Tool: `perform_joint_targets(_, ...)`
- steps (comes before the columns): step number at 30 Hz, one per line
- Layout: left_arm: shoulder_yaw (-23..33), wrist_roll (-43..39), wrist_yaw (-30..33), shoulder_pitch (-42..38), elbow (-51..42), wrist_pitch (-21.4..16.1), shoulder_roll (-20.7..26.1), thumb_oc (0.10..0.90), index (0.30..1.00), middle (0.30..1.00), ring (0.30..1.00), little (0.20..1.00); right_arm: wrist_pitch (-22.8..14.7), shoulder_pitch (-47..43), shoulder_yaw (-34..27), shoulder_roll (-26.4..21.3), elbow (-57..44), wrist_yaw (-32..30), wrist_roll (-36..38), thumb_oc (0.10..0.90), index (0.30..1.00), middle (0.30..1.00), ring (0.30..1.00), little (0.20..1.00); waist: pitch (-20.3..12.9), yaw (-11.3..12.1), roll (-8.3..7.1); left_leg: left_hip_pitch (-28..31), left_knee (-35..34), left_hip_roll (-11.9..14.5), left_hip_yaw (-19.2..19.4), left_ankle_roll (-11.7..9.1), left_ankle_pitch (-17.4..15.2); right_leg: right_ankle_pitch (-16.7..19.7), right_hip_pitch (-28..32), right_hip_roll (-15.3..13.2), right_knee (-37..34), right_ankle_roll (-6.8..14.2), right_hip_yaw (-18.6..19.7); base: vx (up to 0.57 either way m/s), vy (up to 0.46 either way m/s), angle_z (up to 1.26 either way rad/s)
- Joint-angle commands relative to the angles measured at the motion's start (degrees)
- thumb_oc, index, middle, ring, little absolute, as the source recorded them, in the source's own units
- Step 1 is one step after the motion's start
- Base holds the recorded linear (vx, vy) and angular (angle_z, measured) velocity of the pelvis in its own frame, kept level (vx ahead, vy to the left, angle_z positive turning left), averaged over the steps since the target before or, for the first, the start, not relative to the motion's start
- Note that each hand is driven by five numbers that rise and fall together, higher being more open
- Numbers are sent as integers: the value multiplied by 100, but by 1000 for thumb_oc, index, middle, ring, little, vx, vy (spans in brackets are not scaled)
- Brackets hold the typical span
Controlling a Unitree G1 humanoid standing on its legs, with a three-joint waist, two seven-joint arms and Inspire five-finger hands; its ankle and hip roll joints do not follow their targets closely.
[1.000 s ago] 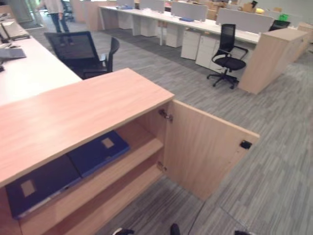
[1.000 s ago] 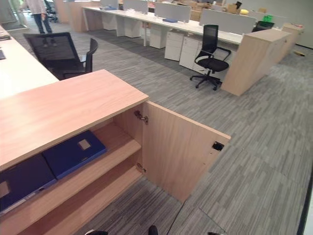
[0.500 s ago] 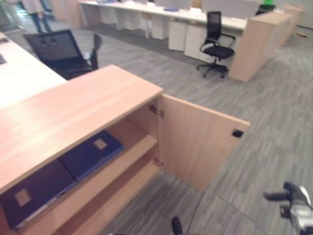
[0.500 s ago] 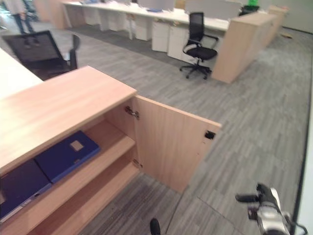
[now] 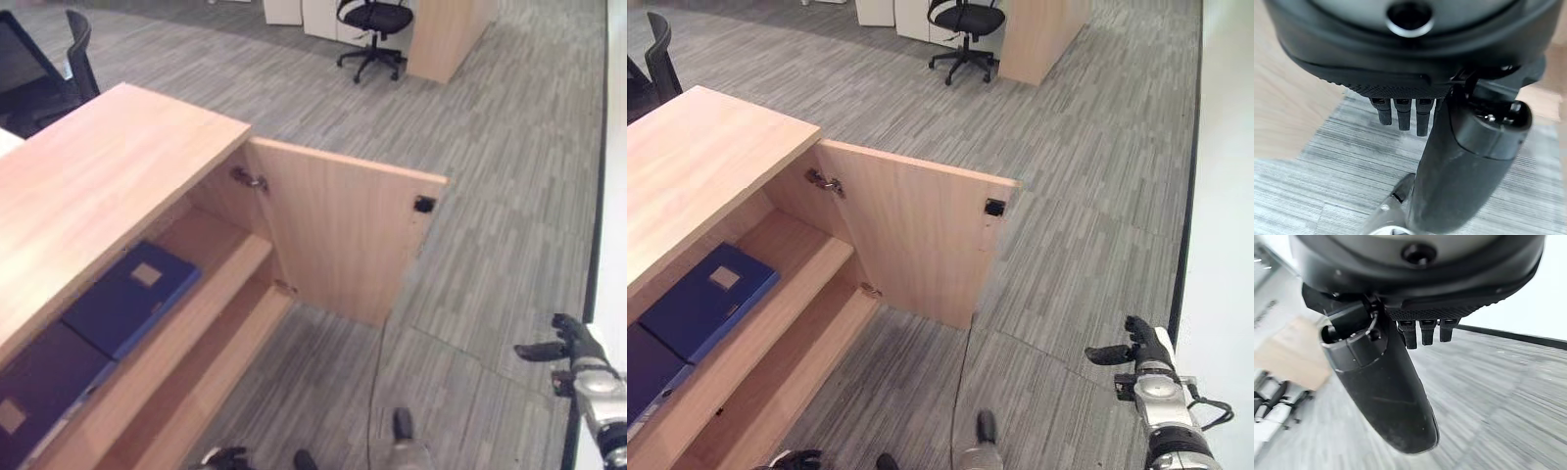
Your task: Put the empty folder in the office cabinet
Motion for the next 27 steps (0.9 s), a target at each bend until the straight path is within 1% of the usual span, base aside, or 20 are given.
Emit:
perform_joint_targets(1, 36, 99, -24, 291, 407, 58, 269, 800, 900, 900, 900, 900, -459, -400, -42, -568, -294, -120, -36, 800, 900, 900, 900, 900, -703, 122, -423, -116, 47, -87, -321, -32, -488, 21, -583, 38, 108, 310, 135, 80, -75, -1)
perform_joint_targets(3, -6, 128, -20, 288, 420, 57, 251, 800, 900, 900, 900, 900, -538, -380, -93, -637, -502, -114, 95, 800, 900, 900, 900, 900, -756, 104, -418, -62, 41, -43, -388, -52, -513, -37, -498, 95, 99, 268, 129, 59, -68, 1)
perform_joint_targets(5, -7, 128, -20, 289, 420, 57, 250, 800, 900, 900, 900, 900, -537, -377, -94, -638, -504, -114, 97, 800, 900, 900, 900, 900, -755, 102, -415, -61, 41, -40, -392, -54, -513, -39, -495, 97, 99, 266, 125, 48, -46, 12)
perform_joint_targets(6, -51, 78, -24, 274, 369, 50, 226, 800, 900, 900, 900, 900, -589, -461, -85, -734, -628, -117, 207, 800, 900, 900, 900, 900, -811, 104, -397, -31, 31, 26, -436, -90, -502, -113, -430, 169, 78, 226, 99, 60, -54, 11)
perform_joint_targets(8, -80, 68, -19, 263, 357, 46, 213, 800, 900, 900, 900, 900, -606, -514, -72, -765, -641, -119, 237, 800, 900, 900, 900, 900, -816, 104, -388, -23, 28, 51, -455, -102, -498, -136, -414, 189, 76, 214, 83, 46, -49, 11)
perform_joint_targets(13, -199, 35, -8, 192, 361, 56, 201, 800, 900, 900, 900, 900, -666, -819, 121, -853, -725, -93, 346, 800, 900, 900, 900, 900, -839, 134, -386, -8, 8, 128, -515, -151, -464, -230, -347, 281, 76, 166, 69, 30, -39, 5)
perform_joint_targets(17, -227, 44, -17, 206, 400, 77, 205, 800, 900, 900, 900, 900, -708, -1106, 420, -852, -805, 61, 461, 800, 900, 900, 900, 900, -861, 208, -403, 4, -10, 178, -559, -200, -434, -294, -290, 346, 68, 130, 18, 37, -32, 8)
perform_joint_targets(18, -246, 51, -30, 231, 422, 83, 206, 800, 900, 900, 900, 900, -720, -1246, 587, -826, -838, 146, 526, 800, 900, 900, 900, 900, -867, 256, -411, -1, -18, 199, -577, -220, -418, -323, -277, 376, 59, 115, 5, 23, -28, 10)
perform_joint_targets(19, -240, 51, -30, 232, 422, 83, 204, 800, 900, 900, 900, 900, -722, -1260, 600, -826, -830, 146, 529, 800, 900, 900, 900, 900, -867, 249, -408, -1, -19, 200, -578, -221, -418, -324, -277, 377, 59, 114, 4, 28, -34, 12)
perform_joint_targets(20, -247, 60, -39, 257, 446, 94, 215, 800, 900, 900, 900, 900, -717, -1442, 814, -792, -820, 248, 571, 800, 900, 900, 900, 900, -876, 303, -422, -5, -25, 226, -590, -243, -402, -350, -260, 410, 47, 98, -11, 12, -18, 6)
perform_joint_targets(21, -241, 60, -39, 258, 445, 94, 213, 800, 900, 900, 900, 900, -719, -1455, 826, -792, -812, 249, 573, 800, 900, 900, 900, 900, -876, 298, -419, -5, -25, 227, -590, -244, -402, -350, -261, 411, 47, 98, -11, 22, -41, 12)
perform_joint_targets(22, -256, 40, -41, 295, 453, 99, 217, 800, 900, 900, 900, 900, -717, -1670, 1063, -745, -751, 355, 643, 800, 900, 900, 900, 900, -881, 361, -438, -19, -25, 255, -606, -264, -383, -375, -240, 443, 33, 83, -34, 11, -24, 10)
perform_joint_targets(23, -250, 40, -40, 296, 452, 99, 215, 800, 900, 900, 900, 900, -720, -1685, 1076, -744, -741, 356, 646, 800, 900, 900, 900, 900, -880, 355, -436, -19, -25, 256, -606, -265, -382, -376, -240, 444, 33, 83, -35, 22, -39, 12)
perform_joint_targets(24, -273, -9, -64, 331, 430, 100, 200, 800, 900, 900, 900, 900, -709, -1900, 1304, -681, -623, 409, 696, 800, 900, 900, 900, 900, -889, 408, -446, -28, -25, 283, -611, -283, -375, -410, -215, 471, 15, 72, -59, 11, -16, 6)
perform_joint_targets(25, -271, -9, -64, 331, 430, 100, 199, 800, 900, 900, 900, 900, -710, -1905, 1308, -681, -620, 409, 697, 800, 900, 900, 900, 900, -888, 405, -445, -29, -25, 284, -612, -283, -375, -411, -214, 471, 15, 72, -60, 20, -25, 6)
perform_joint_targets(27, -333, -78, -86, 397, 361, 97, 172, 800, 900, 900, 900, 900, -690, -2260, 1524, -586, -390, 471, 869, 800, 900, 900, 900, 900, -897, 496, -442, -40, -25, 306, -637, -304, -353, -456, -182, 504, 15, 57, -97, 27, -28, 8)
